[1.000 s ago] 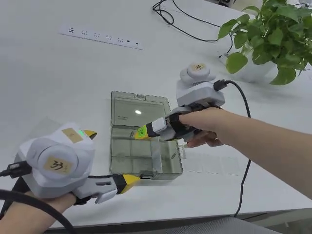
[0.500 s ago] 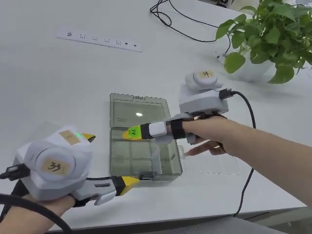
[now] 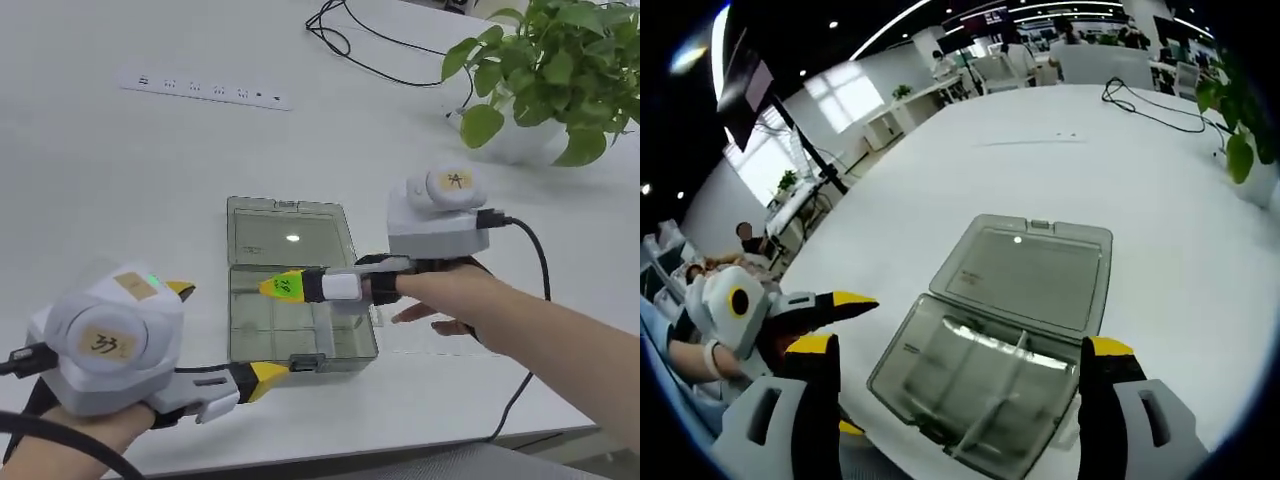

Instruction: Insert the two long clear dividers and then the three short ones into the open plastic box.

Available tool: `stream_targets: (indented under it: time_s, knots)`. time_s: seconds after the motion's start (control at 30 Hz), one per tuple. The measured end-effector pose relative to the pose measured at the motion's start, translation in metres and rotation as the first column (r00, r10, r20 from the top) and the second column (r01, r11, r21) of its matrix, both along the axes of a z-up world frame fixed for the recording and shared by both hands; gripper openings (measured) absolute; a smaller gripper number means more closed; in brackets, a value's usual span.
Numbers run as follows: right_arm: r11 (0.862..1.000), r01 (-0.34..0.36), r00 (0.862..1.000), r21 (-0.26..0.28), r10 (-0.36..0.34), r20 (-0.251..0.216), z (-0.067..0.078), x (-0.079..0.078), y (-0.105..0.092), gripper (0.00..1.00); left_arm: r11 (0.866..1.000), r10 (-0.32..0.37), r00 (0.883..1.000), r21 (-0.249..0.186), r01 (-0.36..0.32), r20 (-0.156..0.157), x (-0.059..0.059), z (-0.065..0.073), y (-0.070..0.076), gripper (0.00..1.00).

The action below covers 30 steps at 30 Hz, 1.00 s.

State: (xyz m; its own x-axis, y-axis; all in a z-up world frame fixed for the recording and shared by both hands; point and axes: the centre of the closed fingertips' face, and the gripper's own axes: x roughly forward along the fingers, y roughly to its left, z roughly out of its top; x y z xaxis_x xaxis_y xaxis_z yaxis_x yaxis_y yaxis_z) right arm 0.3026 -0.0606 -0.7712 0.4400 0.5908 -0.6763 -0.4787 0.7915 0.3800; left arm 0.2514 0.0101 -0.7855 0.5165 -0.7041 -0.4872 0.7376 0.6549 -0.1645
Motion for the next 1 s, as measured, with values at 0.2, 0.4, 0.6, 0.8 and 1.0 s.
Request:
stream_targets:
  time_s: [0.2,0.4,0.6,0.8,1.0]
  knots:
    - [0.996,-0.079,0.994,-0.042,0.082,0.077,-0.003,-0.01,-0.009,1.0,1.0,0.014,1.0,-0.004,-0.014,-0.009,0.001,0.0,0.002,0.84]
    - [0.998,-0.06,0.981,0.02,0.055,0.188,0.011,-0.011,-0.019,1.0,0.999,0.034,0.999,-0.006,-0.034,-0.022,0.003,0.0,0.007,0.84]
    - [0.996,-0.084,0.955,0.029,0.072,0.287,0.02,-0.015,-0.033,1.0,0.997,0.072,0.997,0.01,-0.072,-0.035,0.008,0.001,0.023,0.83]
    - [0.995,-0.1,0.937,0.004,0.093,0.336,0.016,-0.019,-0.048,1.0,0.99,0.125,0.991,0.068,-0.121,-0.051,0.015,-0.001,0.052,0.83]
    - [0.995,-0.104,0.929,-0.007,0.099,0.358,0.013,-0.023,-0.06,1.0,0.973,0.179,0.981,0.164,-0.164,-0.078,0.021,-0.008,0.083,0.83]
